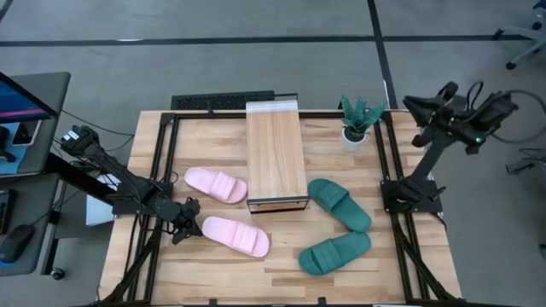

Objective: Pick and place slides into the shelf
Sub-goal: Put the top green slide on the shelf

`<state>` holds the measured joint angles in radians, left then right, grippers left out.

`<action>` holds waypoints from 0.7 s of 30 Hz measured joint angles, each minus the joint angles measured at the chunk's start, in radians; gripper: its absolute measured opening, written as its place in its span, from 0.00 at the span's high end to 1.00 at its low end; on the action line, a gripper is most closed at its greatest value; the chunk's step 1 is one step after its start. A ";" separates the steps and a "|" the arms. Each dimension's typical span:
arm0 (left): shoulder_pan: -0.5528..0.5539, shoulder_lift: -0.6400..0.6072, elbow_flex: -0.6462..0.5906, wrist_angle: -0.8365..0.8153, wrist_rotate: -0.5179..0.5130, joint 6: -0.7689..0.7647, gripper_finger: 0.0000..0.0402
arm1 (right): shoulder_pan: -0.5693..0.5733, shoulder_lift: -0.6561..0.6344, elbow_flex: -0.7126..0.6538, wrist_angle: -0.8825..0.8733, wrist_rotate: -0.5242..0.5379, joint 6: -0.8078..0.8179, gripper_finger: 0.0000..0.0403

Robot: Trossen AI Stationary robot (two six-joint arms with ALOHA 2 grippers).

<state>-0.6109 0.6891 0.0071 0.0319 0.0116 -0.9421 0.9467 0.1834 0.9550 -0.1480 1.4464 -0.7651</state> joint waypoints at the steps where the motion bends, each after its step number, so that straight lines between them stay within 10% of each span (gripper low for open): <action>1: 0.000 0.000 0.000 0.000 0.000 0.000 1.00 | 0.032 0.000 0.012 -0.011 0.015 0.013 0.89; 11: 0.000 0.000 0.000 0.000 0.000 0.000 1.00 | 0.365 -0.001 0.085 -0.044 0.123 -0.034 0.94; 21: 0.000 0.000 0.000 0.000 0.000 0.000 1.00 | 0.211 -0.002 0.140 -0.181 0.125 -0.021 0.99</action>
<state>-0.6109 0.6891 0.0067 0.0319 0.0120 -0.9421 1.1579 0.1814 1.0954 -0.3286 1.5715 -0.7860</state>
